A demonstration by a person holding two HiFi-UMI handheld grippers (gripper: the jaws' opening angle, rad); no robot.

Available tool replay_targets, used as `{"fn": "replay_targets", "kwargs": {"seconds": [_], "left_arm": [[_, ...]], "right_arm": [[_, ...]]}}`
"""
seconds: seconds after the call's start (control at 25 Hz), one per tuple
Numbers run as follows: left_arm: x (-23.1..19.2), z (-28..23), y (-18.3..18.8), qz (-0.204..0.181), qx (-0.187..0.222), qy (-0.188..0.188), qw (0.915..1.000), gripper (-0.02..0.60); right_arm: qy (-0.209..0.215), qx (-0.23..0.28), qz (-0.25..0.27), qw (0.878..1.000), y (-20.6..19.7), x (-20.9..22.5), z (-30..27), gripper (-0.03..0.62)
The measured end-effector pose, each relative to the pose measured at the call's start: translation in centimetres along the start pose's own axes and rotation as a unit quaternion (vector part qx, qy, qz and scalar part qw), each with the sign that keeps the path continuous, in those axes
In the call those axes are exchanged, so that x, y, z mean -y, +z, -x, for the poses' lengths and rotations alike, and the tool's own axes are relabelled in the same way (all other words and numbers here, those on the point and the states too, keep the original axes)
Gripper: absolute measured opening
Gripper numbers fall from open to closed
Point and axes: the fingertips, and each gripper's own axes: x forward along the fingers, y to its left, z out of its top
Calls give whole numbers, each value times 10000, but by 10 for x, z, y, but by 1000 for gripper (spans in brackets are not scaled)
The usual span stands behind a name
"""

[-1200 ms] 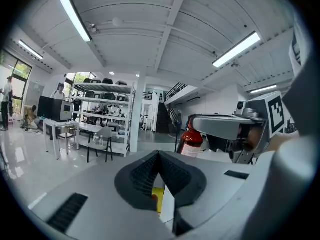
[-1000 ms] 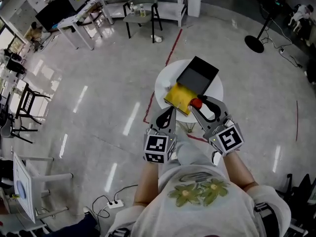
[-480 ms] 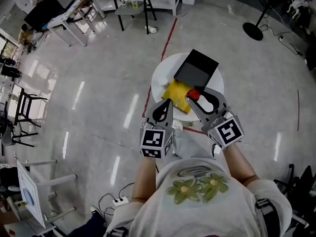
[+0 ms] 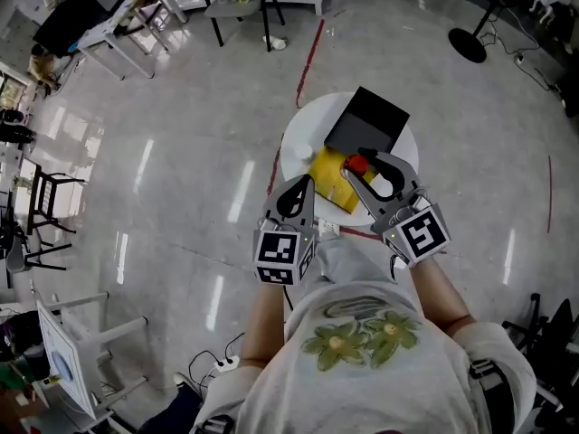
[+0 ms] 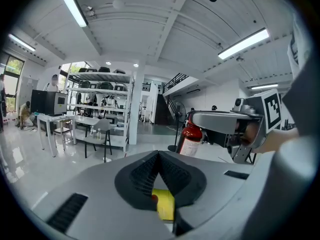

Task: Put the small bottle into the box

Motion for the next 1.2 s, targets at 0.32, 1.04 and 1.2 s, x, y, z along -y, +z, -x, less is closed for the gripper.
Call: {"fn": "replay_targets", "kwargs": {"seconds": [0.32, 1.04, 1.2], "left_arm": [[-18, -22, -5, 19, -94, -110, 9999, 0], [-30, -55, -16, 150, -280, -290, 9991, 0], [-36, -61, -21, 174, -324, -291, 9989, 0]], "right_arm": [[-154, -73, -90, 9998, -10, 19, -24, 146], [-156, -422, -237, 9987, -41, 39, -49, 146], [-156, -492, -269, 9983, -50, 41, -55, 146]]}}
